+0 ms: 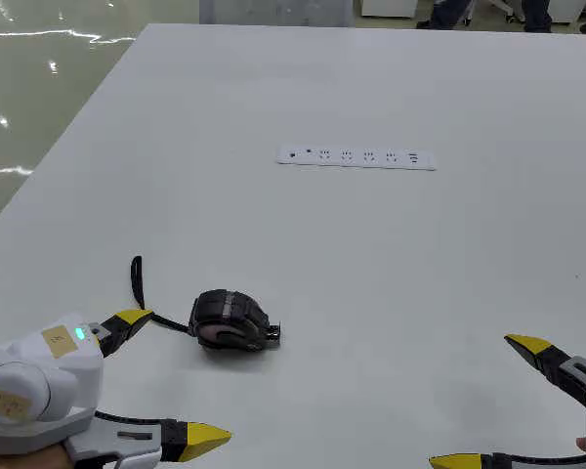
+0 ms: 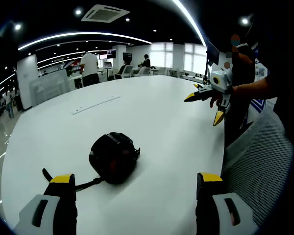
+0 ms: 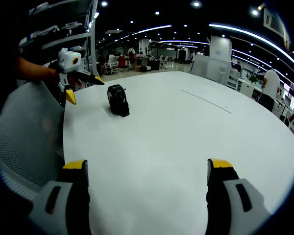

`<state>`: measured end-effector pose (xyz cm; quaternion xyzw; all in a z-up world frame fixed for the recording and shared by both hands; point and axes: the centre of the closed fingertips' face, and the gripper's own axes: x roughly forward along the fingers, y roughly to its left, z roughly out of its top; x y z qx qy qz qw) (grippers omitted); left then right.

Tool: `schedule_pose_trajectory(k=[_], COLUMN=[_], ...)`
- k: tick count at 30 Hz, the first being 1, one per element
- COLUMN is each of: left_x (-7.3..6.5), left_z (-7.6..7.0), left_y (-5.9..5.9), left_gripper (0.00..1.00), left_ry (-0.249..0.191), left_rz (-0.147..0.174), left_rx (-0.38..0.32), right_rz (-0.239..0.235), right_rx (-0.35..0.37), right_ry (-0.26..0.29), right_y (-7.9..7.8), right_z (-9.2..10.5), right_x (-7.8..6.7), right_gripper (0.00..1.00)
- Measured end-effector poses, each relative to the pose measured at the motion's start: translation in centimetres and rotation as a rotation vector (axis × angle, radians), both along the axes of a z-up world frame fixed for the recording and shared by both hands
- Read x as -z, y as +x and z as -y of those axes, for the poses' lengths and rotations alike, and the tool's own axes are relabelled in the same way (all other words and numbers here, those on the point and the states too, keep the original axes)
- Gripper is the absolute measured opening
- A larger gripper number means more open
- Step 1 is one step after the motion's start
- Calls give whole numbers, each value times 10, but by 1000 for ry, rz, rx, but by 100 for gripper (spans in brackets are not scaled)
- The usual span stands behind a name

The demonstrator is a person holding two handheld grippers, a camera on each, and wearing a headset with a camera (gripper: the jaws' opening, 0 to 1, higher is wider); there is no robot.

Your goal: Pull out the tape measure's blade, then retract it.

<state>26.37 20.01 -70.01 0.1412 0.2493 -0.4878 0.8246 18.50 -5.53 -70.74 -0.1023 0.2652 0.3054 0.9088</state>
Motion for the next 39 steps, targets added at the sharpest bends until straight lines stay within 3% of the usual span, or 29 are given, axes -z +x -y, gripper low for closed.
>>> schedule_pose_trajectory(k=[31,39], left_x=[-4,-6], left_z=[0,2], left_y=[4,8], left_gripper=[100,100], left_ry=[23,46], left_rz=[9,11], left_rx=[22,59], right_rz=[-7,-12], right_rx=[-23,-68], right_ry=[-17,-27], right_y=[2,4], right_z=[3,-1], right_x=[0,2], right_gripper=[97,94])
